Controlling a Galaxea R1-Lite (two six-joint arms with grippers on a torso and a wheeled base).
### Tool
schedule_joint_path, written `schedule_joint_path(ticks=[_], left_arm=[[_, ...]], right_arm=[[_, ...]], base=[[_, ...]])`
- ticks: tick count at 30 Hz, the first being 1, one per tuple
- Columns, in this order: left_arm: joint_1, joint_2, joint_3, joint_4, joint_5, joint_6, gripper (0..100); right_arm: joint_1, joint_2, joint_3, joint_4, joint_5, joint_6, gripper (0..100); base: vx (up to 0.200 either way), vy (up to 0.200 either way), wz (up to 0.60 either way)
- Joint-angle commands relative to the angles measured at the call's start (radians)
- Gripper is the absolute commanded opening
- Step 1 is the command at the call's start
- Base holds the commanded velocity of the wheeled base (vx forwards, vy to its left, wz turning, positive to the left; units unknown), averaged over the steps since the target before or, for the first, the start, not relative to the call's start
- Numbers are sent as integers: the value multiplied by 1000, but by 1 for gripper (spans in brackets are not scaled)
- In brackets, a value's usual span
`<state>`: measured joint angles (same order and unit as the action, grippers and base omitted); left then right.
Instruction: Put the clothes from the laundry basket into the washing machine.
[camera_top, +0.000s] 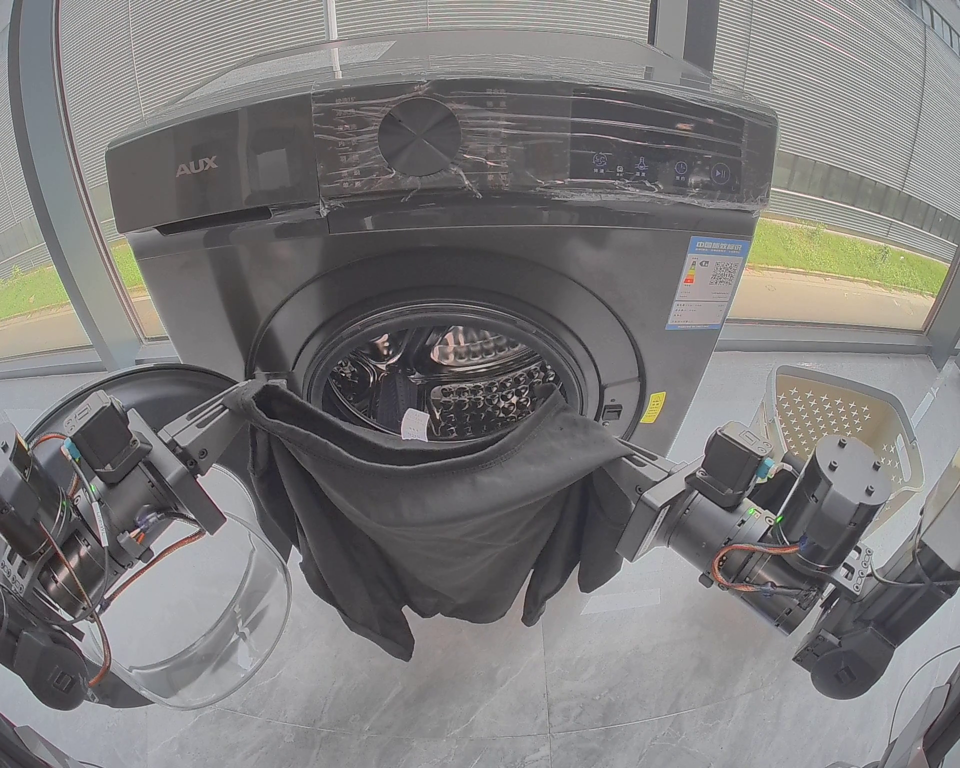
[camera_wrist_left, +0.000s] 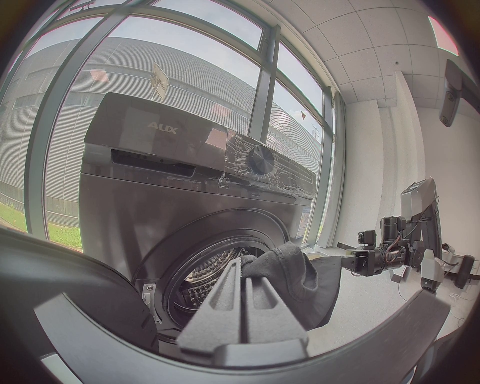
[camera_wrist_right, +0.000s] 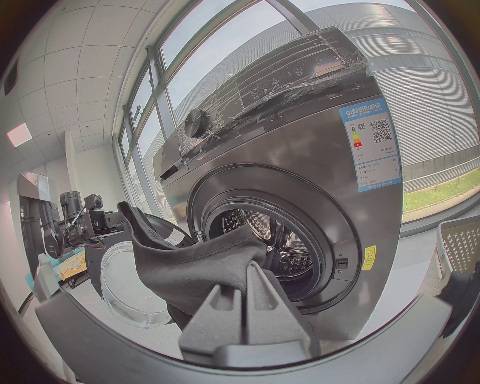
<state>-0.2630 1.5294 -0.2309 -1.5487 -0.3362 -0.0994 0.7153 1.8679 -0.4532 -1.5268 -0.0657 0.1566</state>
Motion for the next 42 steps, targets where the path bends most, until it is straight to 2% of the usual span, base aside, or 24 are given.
schedule_joint_path(ticks=[1, 42], left_arm=[[-4, 2, 8, -1, 0, 0, 0], [-5, 5, 27, -1, 0, 0, 0]], right_arm=[[1, -7, 5, 0, 0, 0, 0], [0, -7, 4, 0, 0, 0, 0]], base=[[0, 0, 0], [0, 0, 0]])
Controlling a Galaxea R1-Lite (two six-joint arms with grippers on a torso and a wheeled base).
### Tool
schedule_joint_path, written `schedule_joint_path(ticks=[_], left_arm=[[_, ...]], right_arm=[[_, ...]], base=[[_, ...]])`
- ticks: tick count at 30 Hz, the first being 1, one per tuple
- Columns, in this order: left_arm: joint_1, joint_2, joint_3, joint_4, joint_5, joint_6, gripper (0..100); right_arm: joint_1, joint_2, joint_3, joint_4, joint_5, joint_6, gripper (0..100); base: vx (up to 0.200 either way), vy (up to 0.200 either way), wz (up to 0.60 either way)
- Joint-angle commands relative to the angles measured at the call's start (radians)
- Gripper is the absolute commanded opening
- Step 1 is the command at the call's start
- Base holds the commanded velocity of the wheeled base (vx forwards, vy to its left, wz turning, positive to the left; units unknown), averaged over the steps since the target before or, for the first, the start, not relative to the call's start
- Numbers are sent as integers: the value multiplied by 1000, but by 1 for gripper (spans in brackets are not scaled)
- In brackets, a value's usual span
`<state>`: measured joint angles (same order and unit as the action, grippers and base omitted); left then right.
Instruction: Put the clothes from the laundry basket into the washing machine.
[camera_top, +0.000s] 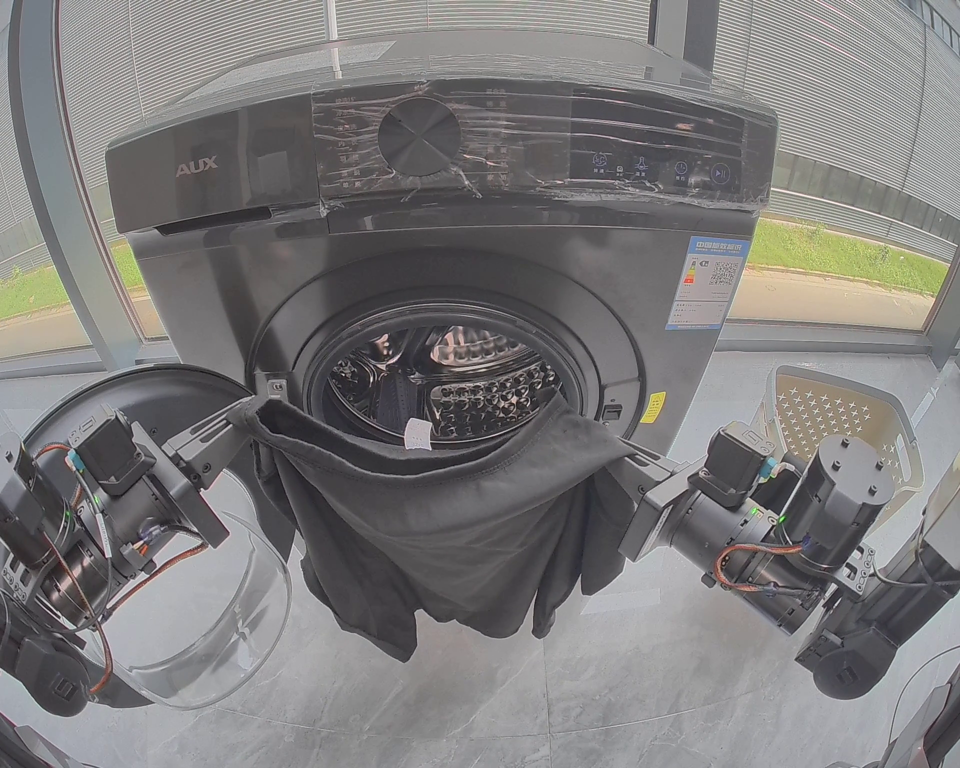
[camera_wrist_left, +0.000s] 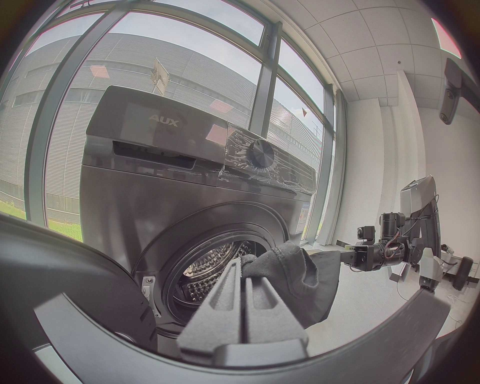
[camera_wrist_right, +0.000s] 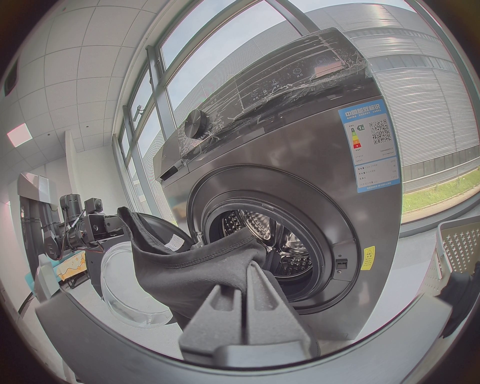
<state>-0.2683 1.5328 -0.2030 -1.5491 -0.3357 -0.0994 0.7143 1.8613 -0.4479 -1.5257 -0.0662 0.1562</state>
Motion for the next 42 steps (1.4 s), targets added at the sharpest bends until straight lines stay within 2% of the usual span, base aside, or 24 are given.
schedule_joint_path(ticks=[1, 33, 34, 42], left_arm=[[0, 1, -1, 0, 0, 0, 0], [0, 1, 13, 0, -3, 9, 0], [0, 1, 14, 0, -3, 12, 100], [0, 1, 16, 0, -17, 13, 100]], right_arm=[[1, -1, -2, -1, 0, 0, 0], [1, -4, -9, -2, 0, 0, 0], [1, -4, -9, -2, 0, 0, 0], [1, -4, -9, -2, 0, 0, 0]], base=[[0, 0, 0], [0, 0, 0], [0, 0, 0], [0, 0, 0]])
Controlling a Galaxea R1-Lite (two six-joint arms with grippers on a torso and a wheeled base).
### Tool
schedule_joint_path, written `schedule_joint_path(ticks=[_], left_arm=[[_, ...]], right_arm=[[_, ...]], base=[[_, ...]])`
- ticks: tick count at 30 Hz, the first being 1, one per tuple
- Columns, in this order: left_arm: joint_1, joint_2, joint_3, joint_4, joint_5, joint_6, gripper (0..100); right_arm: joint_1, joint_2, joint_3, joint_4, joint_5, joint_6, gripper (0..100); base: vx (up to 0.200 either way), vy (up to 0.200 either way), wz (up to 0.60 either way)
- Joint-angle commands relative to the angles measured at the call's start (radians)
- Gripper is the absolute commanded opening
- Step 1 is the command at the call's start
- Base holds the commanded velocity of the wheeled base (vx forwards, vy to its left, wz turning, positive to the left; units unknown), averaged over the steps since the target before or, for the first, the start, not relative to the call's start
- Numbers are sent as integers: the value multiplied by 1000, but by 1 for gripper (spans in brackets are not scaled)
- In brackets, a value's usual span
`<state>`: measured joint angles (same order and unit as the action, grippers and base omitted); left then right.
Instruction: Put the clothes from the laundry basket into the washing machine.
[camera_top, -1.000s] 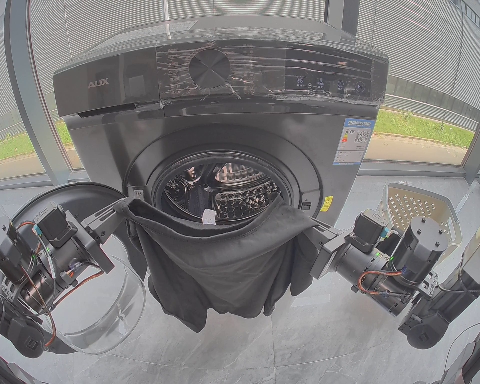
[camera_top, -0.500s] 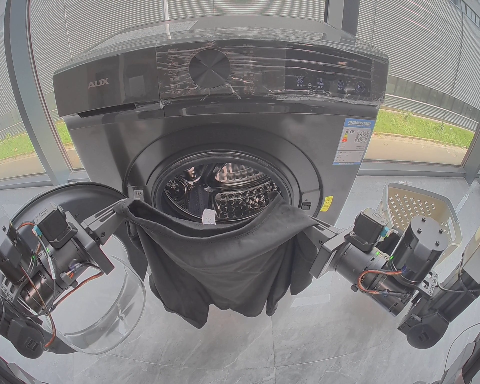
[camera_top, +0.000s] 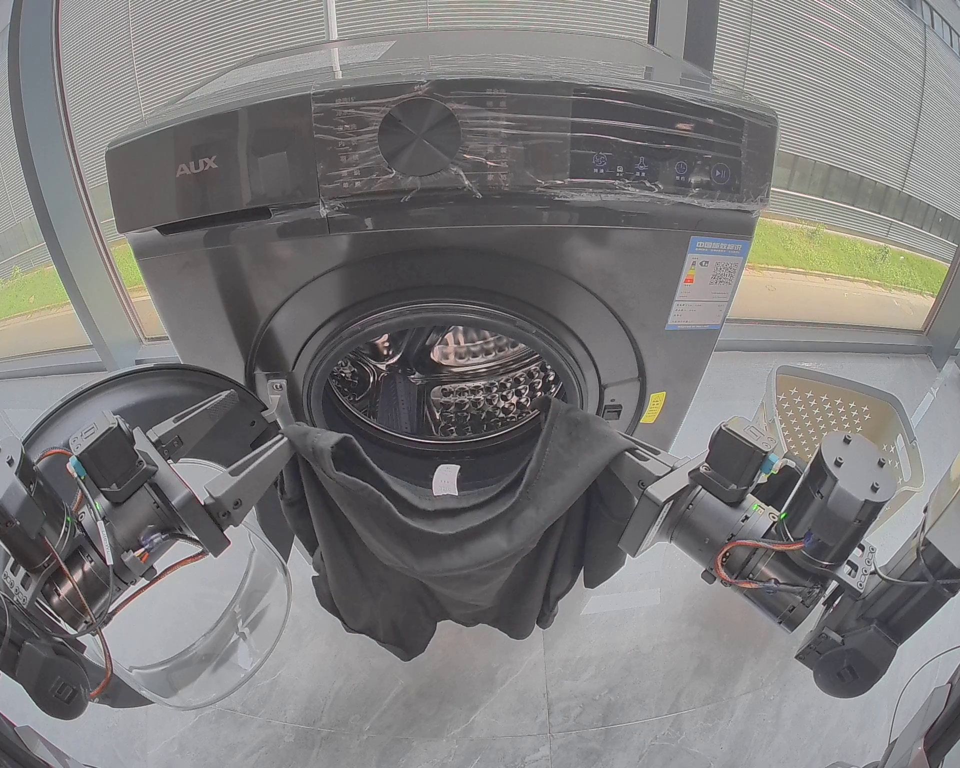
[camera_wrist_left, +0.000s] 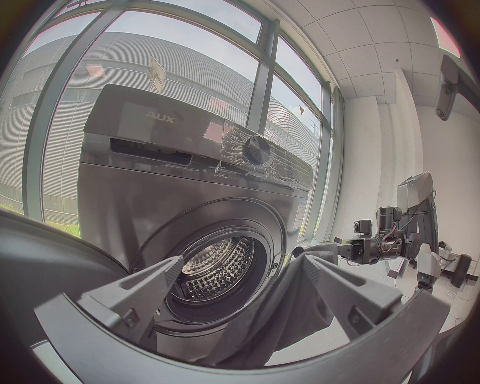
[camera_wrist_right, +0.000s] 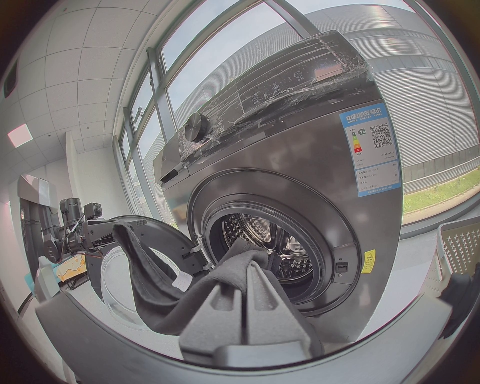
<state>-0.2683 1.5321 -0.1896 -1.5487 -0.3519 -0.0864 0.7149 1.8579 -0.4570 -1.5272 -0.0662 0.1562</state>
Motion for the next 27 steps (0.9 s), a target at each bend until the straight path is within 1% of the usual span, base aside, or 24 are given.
schedule_joint_path(ticks=[1, 11, 19, 21, 24, 25, 26, 27], left_arm=[[0, 3, 2, -1, -1, 0, 100], [-2, 8, 22, -1, -2, 2, 100], [-35, 29, 67, -1, -2, 7, 100], [-42, 49, 70, -1, -2, 13, 100], [-43, 82, 78, -1, -2, 42, 100], [-45, 85, 81, -1, -2, 46, 100], [-57, 94, 94, -1, -2, 57, 100], [-74, 105, 104, -1, -2, 62, 100]], right_arm=[[0, 0, -2, -1, 0, 0, 0], [1, 1, -2, -1, 0, 0, 0], [9, 3, -5, -1, 0, 0, 0], [11, 3, -8, -1, 0, 0, 0], [14, 3, -25, -1, 0, 0, 0], [18, 3, -31, -1, -1, 0, 0], [34, 4, -46, -1, -1, 0, 0], [38, 9, -60, -1, -3, 0, 0]], base=[[0, 0, 0], [0, 0, 0], [0, 0, 0], [0, 0, 0], [0, 0, 0], [0, 0, 0], [0, 0, 0], [0, 0, 0]])
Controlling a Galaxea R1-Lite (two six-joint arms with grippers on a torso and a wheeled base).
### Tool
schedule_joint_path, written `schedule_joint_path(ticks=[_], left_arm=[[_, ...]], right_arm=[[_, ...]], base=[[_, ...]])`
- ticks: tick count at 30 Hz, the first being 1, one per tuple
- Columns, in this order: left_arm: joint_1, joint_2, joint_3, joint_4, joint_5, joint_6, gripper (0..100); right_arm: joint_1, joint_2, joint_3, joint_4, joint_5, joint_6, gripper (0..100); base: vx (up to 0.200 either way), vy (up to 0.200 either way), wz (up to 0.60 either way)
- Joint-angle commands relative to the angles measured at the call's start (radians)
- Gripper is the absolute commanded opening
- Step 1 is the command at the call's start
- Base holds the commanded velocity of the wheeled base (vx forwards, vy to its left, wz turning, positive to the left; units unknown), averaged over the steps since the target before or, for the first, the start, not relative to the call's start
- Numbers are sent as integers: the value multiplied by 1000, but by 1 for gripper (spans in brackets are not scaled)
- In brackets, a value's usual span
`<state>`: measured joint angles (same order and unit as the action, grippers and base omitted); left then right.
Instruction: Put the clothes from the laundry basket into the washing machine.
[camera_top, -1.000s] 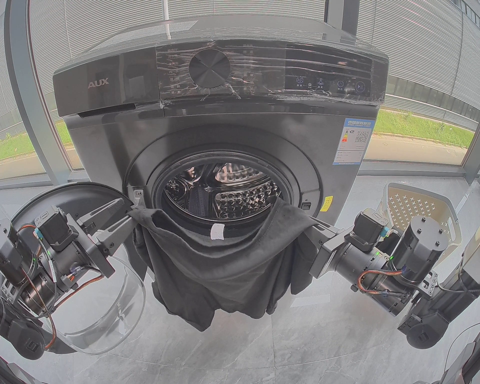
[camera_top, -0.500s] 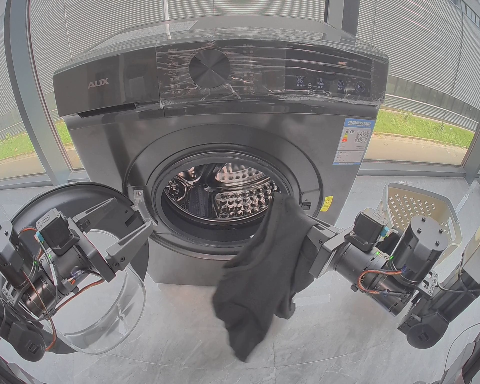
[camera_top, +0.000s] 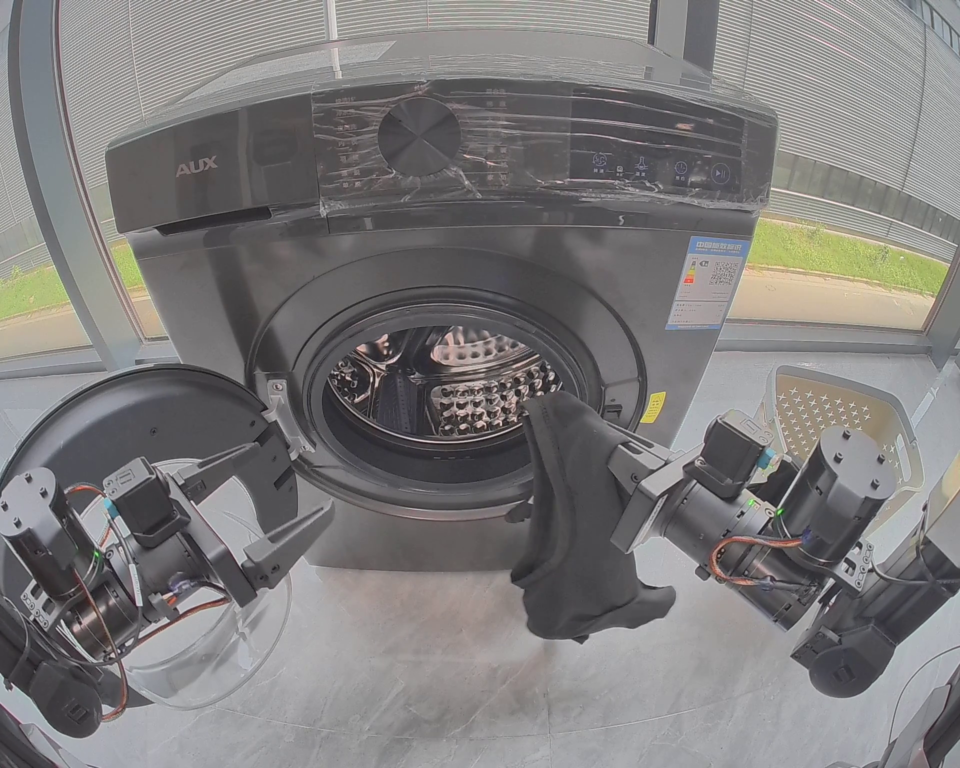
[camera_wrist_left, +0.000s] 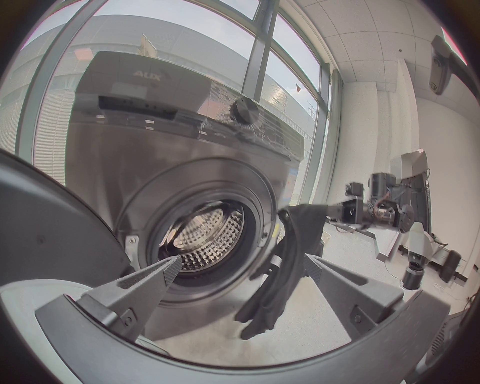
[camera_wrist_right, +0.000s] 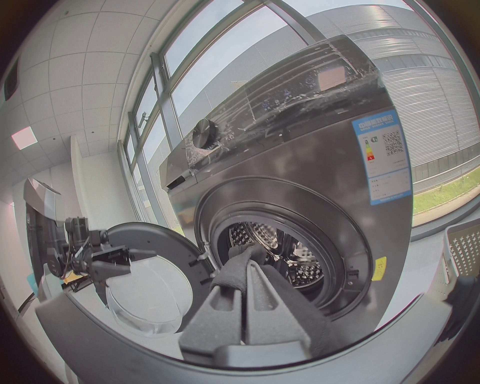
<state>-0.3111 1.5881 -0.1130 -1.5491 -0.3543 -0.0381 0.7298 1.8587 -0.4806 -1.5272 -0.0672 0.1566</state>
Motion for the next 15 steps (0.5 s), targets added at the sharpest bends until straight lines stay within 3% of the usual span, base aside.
schedule_joint_path(ticks=[1, 7, 15], left_arm=[[-43, 56, 33, 0, 0, 14, 100], [-112, 112, 62, 0, 0, 14, 100], [-111, 196, 29, -2, -38, 12, 100]], right_arm=[[25, 11, -47, -1, 0, 0, 0], [54, 50, -144, 10, 1, -3, 0], [157, 63, -219, 18, 29, -3, 0]], base=[[0, 0, 0], [0, 0, 0], [0, 0, 0]])
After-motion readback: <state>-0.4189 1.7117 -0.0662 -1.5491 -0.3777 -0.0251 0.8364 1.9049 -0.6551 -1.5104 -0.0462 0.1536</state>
